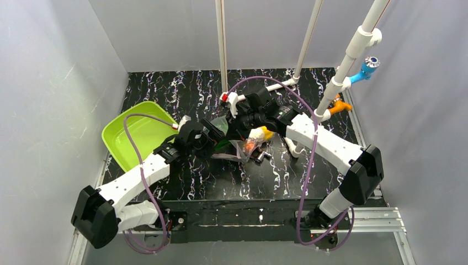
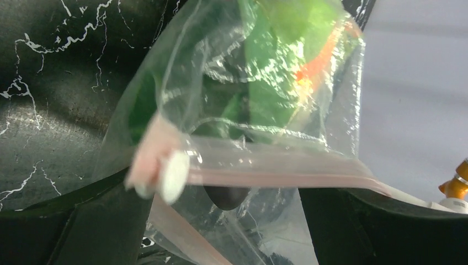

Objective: Open the zip-top bag and remove the fake food
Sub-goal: Pick up the fake vegetable from the zipper food storage bag.

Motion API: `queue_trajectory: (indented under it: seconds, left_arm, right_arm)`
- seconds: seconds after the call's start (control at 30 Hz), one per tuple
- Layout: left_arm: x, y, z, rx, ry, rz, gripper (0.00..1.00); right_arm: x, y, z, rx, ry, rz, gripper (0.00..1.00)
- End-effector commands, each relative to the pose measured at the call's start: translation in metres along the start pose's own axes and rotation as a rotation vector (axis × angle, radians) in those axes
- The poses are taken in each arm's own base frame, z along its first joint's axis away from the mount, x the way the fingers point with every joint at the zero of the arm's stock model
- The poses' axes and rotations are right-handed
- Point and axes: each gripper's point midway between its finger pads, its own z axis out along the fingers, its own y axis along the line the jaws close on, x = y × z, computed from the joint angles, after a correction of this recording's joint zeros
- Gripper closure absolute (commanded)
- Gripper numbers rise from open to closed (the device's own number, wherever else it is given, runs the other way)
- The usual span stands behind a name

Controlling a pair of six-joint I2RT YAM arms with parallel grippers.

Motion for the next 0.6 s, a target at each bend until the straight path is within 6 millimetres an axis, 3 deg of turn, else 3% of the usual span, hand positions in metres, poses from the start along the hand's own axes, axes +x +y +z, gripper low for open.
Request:
queue_trajectory:
  seconds: [0.0, 0.17, 0.4, 0.57]
  left_arm:
    - [0.003, -0.023, 0.001, 0.040, 0.033, -0.017, 0.07]
    - [0.000, -0.017, 0.003, 0.012, 0.006, -0.073, 0.08]
    - [-0.024, -0.010, 0.009, 0.008, -0.140, -0.183, 0.08]
    - [-0.027, -0.005, 0.003, -0.012, -0.161, -0.156, 0.10]
  right_arm:
    - [-0.023, 0.005, -0.008, -0.002, -0.065, -0.055, 0.99]
    - [-0.023, 0.006, -0.006, -0.014, -0.060, -0.054, 0.99]
    - [-0.023, 0.006, -0.006, 0.001, -0.059, -0.063, 0.99]
    - [-0.023, 0.007, -0.008, 0.001, -0.060, -0.071, 0.99]
